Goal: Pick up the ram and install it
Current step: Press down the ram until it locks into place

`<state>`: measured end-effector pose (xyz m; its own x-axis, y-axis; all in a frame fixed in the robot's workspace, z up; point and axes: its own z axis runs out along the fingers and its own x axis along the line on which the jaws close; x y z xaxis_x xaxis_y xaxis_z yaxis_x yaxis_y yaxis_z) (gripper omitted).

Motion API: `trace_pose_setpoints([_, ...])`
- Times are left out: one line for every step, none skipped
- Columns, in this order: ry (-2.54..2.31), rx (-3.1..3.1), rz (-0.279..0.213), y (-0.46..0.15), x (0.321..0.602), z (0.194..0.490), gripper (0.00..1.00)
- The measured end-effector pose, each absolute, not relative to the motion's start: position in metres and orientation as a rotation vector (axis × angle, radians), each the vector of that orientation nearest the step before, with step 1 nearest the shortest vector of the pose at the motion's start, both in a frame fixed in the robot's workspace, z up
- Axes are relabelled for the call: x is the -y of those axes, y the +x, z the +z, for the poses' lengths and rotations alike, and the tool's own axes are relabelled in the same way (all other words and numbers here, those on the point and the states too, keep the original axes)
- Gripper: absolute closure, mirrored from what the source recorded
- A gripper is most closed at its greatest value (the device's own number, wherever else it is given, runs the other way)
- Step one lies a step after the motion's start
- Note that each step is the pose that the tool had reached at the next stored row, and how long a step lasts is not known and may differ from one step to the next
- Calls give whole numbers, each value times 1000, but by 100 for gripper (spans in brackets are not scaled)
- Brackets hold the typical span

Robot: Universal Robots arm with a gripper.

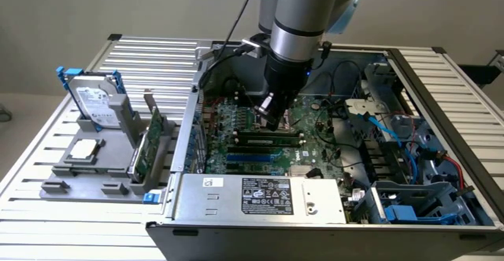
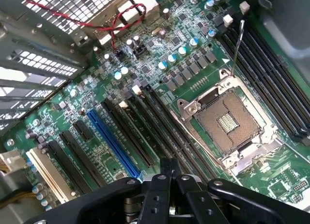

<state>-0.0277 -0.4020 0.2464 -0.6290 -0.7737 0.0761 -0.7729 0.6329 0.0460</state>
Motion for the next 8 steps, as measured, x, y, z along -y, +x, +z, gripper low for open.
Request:
trace_pose_setpoints([1289, 2768, -14, -28, 402, 246, 89])
trace_pose_setpoints([1268, 2777, -15, -28, 402, 246, 89])
trace_pose_setpoints([1248, 2786, -15, -28, 402, 246, 89])
trace_pose_setpoints([1227, 2795, -15, -28, 402, 246, 89])
trace_pose_setpoints([1206, 2804, -16, -28, 402, 246, 89])
trace_pose_setpoints([1185, 2813, -16, -28, 402, 246, 89])
trace_pose_setpoints([1165, 2821, -17, -28, 402, 246, 89])
trace_pose_setpoints([1143, 2830, -17, -28, 402, 246, 89])
